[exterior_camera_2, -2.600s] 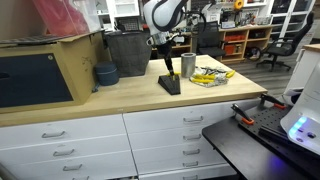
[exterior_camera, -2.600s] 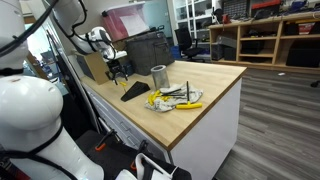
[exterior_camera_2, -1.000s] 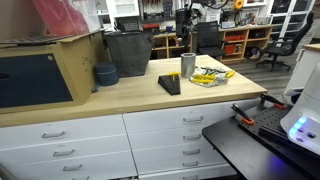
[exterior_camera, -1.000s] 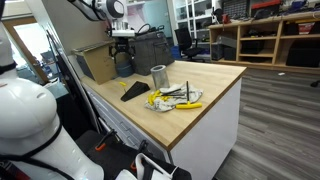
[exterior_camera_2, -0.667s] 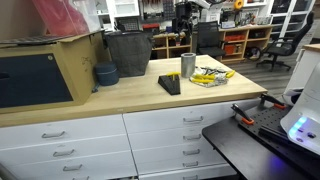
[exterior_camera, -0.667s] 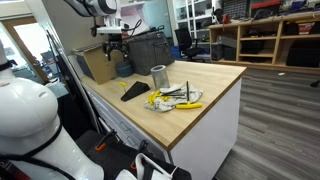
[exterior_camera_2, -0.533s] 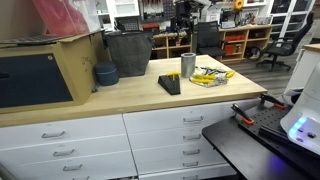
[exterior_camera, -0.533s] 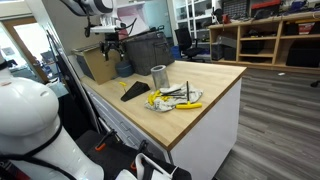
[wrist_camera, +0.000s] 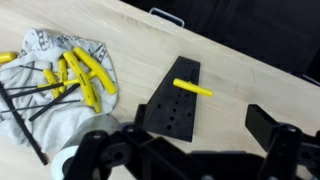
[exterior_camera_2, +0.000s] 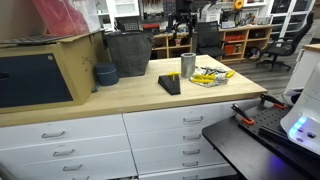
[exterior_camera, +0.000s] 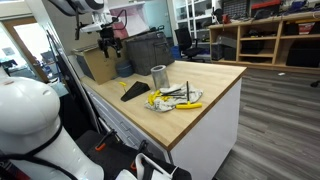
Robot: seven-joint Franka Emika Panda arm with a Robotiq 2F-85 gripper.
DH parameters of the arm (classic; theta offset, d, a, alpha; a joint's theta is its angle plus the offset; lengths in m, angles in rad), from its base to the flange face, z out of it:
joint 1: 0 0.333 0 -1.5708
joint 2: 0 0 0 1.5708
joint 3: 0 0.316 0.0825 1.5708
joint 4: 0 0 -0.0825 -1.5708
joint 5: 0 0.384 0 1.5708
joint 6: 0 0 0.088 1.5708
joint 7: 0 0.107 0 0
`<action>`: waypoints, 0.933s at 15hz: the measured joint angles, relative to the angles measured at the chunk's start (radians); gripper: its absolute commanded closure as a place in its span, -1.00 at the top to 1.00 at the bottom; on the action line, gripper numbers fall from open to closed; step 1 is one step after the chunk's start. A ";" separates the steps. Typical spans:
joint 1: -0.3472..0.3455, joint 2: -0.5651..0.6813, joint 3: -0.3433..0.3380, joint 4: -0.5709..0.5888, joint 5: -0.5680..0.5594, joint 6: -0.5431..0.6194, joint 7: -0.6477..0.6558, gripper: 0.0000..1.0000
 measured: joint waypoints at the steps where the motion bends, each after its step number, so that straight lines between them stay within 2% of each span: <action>1: 0.001 -0.012 0.003 -0.014 -0.028 0.052 0.024 1.00; 3: 0.002 -0.035 0.011 -0.043 -0.079 0.135 0.071 1.00; 14: 0.009 -0.051 0.015 -0.074 -0.074 0.134 0.081 1.00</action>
